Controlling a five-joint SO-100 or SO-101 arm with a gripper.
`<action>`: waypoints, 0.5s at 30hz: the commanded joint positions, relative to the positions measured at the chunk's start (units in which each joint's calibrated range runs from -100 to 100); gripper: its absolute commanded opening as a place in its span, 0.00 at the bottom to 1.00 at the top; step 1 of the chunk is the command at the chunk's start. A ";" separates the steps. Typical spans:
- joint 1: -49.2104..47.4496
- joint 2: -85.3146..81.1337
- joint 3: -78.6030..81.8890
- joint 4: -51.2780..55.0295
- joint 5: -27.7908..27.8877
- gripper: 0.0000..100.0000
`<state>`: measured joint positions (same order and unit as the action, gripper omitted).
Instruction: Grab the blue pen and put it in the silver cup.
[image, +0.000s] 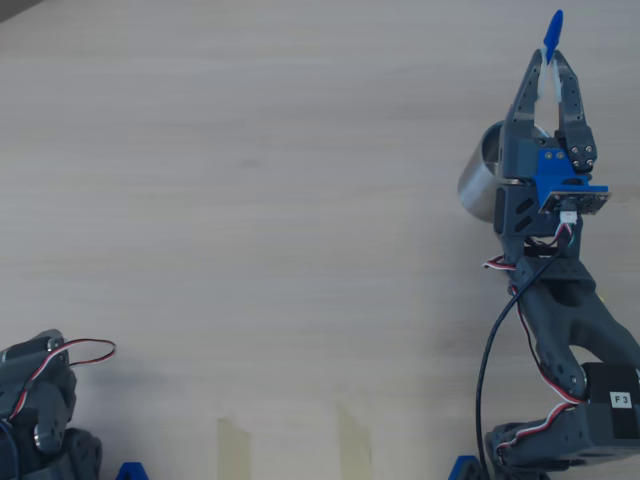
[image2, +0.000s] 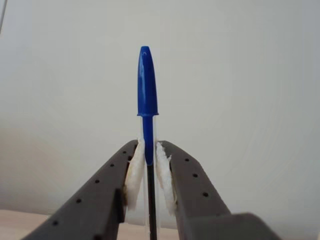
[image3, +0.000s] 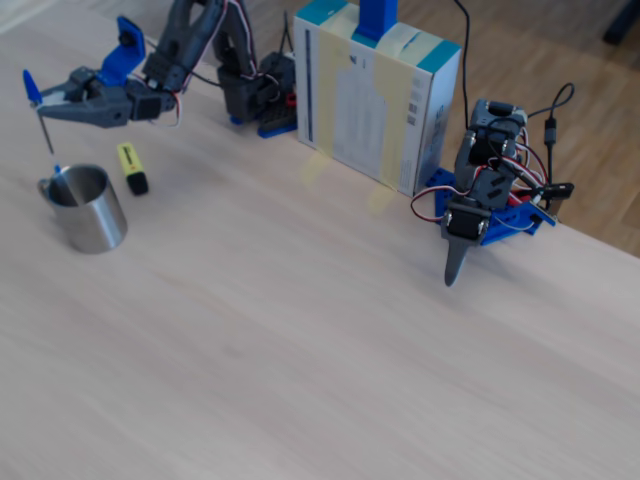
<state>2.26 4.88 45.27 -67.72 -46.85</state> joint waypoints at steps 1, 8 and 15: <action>0.10 1.02 -3.23 -1.82 -0.02 0.02; 0.10 4.10 -3.13 -3.20 0.45 0.02; 1.06 5.68 -2.59 -3.20 0.50 0.02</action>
<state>2.17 10.71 45.00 -70.16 -46.64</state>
